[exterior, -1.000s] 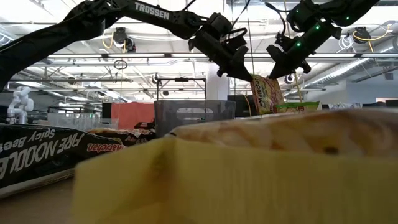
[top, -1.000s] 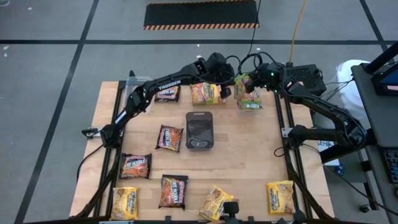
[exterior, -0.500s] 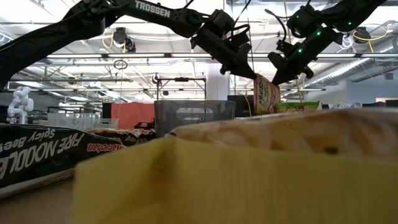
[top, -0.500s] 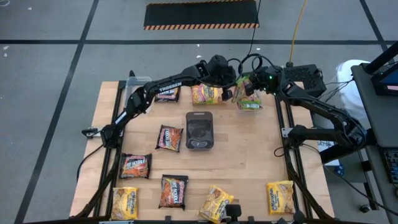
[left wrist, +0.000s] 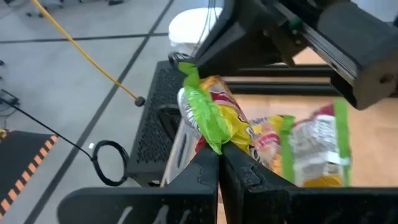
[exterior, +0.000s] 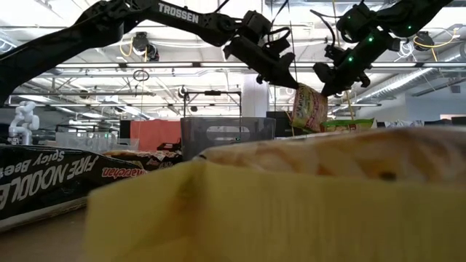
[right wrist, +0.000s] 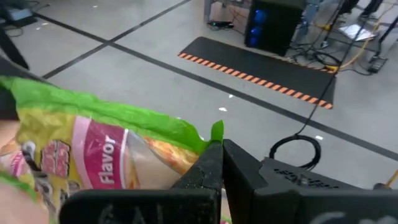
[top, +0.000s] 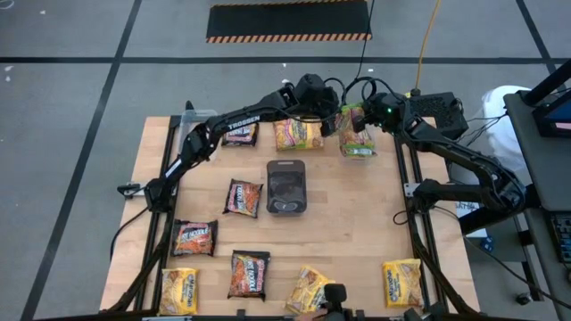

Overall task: Sort Maruchan noodles
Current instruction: Put the right green noodle pack into the right transparent bin, then put the green noodle pack into the right transparent bin

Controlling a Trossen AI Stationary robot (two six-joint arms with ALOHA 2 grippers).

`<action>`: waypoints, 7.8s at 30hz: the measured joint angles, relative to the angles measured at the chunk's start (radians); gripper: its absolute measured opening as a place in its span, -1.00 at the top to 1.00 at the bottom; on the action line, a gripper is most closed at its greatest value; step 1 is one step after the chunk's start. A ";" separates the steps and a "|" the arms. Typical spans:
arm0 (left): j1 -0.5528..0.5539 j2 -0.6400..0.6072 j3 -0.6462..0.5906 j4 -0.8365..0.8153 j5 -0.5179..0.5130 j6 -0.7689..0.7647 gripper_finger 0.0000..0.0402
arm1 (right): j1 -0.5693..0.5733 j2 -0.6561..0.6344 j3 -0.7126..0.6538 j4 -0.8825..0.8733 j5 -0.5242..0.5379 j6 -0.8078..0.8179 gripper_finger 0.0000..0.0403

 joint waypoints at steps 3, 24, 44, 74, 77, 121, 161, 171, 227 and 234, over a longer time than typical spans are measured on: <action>0.009 0.004 0.000 0.017 0.000 -0.003 1.00 | -0.012 0.000 0.000 0.006 0.007 0.000 1.00; 0.020 0.097 0.000 0.110 0.001 -0.020 1.00 | -0.076 0.001 -0.001 0.041 -0.016 -0.045 1.00; 0.052 0.097 0.000 0.067 -0.046 -0.028 1.00 | -0.080 0.002 -0.117 0.110 -0.019 -0.053 1.00; 0.026 0.092 0.000 0.074 -0.042 -0.032 0.98 | -0.079 -0.141 -0.117 -0.104 -0.124 -0.236 1.00; 0.026 0.092 0.000 0.074 -0.042 -0.038 0.97 | -0.079 -0.140 -0.117 -0.120 -0.124 -0.236 1.00; 0.025 0.090 0.000 0.073 -0.043 -0.069 0.96 | -0.079 -0.249 -0.117 -0.141 -0.117 -0.312 0.66; 0.075 -0.148 0.001 -0.339 -0.014 -0.240 0.96 | -0.076 -0.531 -0.116 -0.178 -0.281 -0.282 0.66; 0.087 -0.259 0.001 -0.470 -0.012 -0.213 0.96 | -0.076 -0.594 -0.115 -0.178 -0.332 -0.288 0.66; 0.223 -0.622 0.000 -0.957 -0.015 -0.072 0.96 | 0.209 0.376 0.532 -0.096 -0.535 -0.309 0.66; 0.233 -0.668 0.000 -0.959 -0.013 -0.055 0.96 | 0.209 0.537 0.706 -0.221 -0.535 -0.346 0.66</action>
